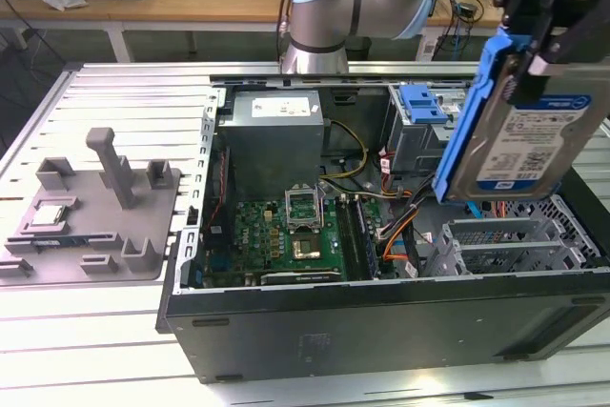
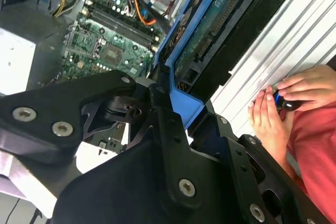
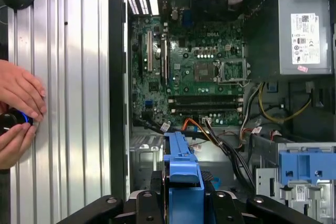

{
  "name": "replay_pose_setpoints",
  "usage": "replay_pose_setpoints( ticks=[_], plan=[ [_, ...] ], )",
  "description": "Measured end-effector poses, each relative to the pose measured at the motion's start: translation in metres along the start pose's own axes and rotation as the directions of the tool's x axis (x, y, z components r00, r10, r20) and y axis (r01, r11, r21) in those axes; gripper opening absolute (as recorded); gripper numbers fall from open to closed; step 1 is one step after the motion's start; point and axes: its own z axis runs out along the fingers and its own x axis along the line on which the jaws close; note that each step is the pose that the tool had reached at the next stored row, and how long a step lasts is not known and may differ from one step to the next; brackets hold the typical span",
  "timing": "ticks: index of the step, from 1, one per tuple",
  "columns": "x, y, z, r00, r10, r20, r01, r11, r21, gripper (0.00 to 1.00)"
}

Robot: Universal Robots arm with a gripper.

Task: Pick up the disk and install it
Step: 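Insert the disk into the insertion slot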

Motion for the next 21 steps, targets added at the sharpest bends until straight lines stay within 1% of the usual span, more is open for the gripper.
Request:
replay_pose_setpoints(
  ticks=[3, 5, 11, 21],
  plan=[
    [0.0006, -0.0130, -0.0003, 1.0000, 0.000, 0.0000, 0.000, 1.0000, 0.0001, 0.37],
    [0.0008, -0.0184, -0.0004, 1.0000, 0.000, 0.0001, 0.000, 1.0000, 0.0001, 0.37],
    [0.0012, -0.0234, -0.0005, 1.0000, -0.002, 0.0000, 0.002, 1.0000, 0.0001, 0.37],
    [0.0013, -0.0236, -0.0005, 1.0000, -0.003, -0.0001, 0.003, 1.0000, 0.0001, 0.37]
  ],
)
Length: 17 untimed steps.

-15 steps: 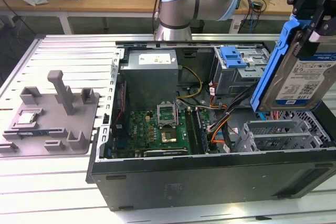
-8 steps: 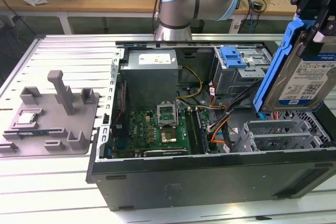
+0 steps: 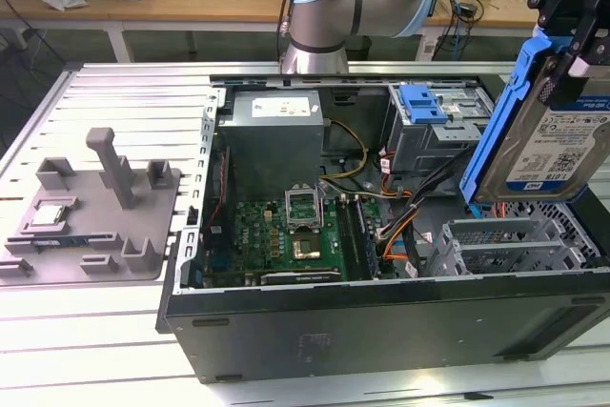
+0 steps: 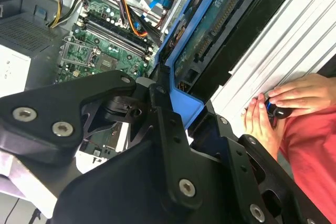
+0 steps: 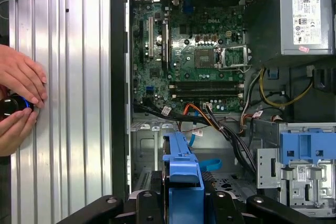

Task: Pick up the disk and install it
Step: 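Insert the disk into the insertion slot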

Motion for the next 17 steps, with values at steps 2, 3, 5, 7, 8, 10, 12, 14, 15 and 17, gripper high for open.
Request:
replay_pose_setpoints(
  ticks=[2, 3, 5, 7, 8, 10, 12, 14, 15, 17],
  plan=[
    [-0.0001, -0.0002, 0.0000, 1.0000, -0.002, 0.0000, 0.002, 1.0000, 0.0001, 0.37],
    [-0.0002, -0.0003, 0.0000, 1.0000, -0.005, -0.0001, 0.005, 1.0000, 0.0001, 0.37],
    [-0.0003, -0.0003, 0.0001, 0.9999, -0.013, -0.0003, 0.013, 0.9999, 0.0004, 0.37],
    [-0.0003, -0.0003, 0.0002, 0.9998, -0.018, -0.0004, 0.018, 0.9998, 0.0006, 0.37],
    [-0.0003, -0.0003, 0.0003, 0.9998, -0.021, -0.0004, 0.021, 0.9998, 0.0006, 0.37],
    [-0.0003, -0.0003, 0.0006, 0.9997, -0.025, -0.0006, 0.025, 0.9997, 0.0008, 0.37],
    [-0.0003, -0.0003, 0.0008, 0.9997, -0.026, -0.0006, 0.026, 0.9997, 0.0008, 0.37],
    [-0.0004, -0.0003, 0.0017, 0.9997, -0.026, 0.0002, 0.026, 0.9997, 0.0008, 0.37],
    [-0.0004, -0.0003, 0.0018, 0.9997, -0.026, 0.0003, 0.026, 0.9997, 0.0009, 0.37],
    [-0.0004, -0.0004, 0.0025, 0.9997, -0.026, 0.0010, 0.026, 0.9997, 0.0009, 0.37]
  ],
)
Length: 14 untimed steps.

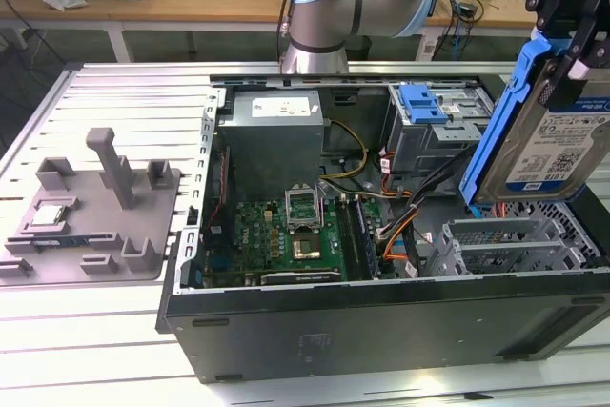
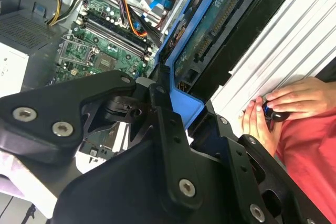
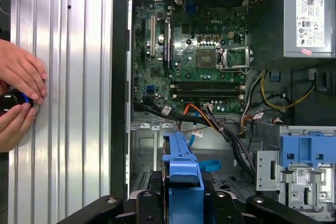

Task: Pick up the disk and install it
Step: 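Insert the disk into the insertion slot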

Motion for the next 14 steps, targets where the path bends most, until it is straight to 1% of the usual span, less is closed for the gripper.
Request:
replay_pose_setpoints(
  ticks=[14],
  plan=[
    [0.0002, -0.0001, 0.0051, 1.0000, 0.000, 0.0004, 0.000, 1.0000, 0.0000, 0.37]
  ],
)
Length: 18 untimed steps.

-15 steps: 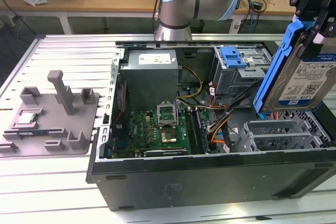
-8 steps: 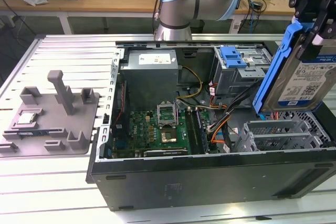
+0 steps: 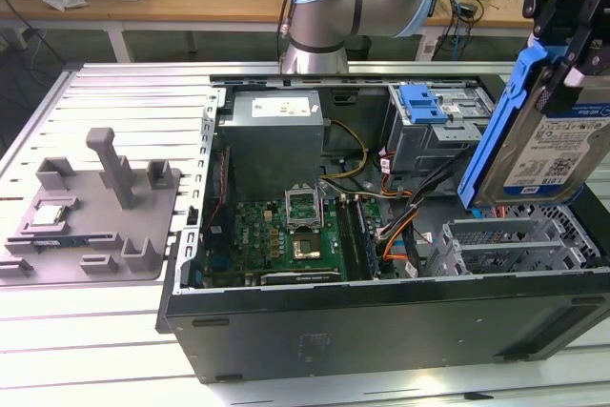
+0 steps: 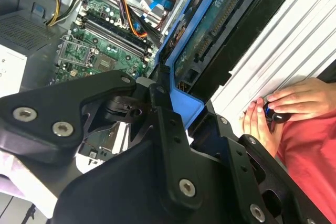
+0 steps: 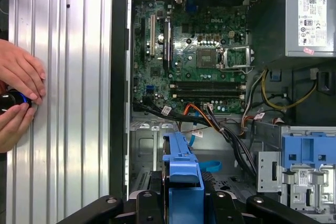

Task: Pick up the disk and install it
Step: 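Insert the disk into the insertion slot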

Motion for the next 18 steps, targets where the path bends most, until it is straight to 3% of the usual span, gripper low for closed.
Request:
replay_pose_setpoints(
  ticks=[18],
  plan=[
    [-0.0001, -0.0017, 0.0079, 1.0000, -0.001, 0.0001, 0.001, 1.0000, 0.0000, 0.37]
  ],
)
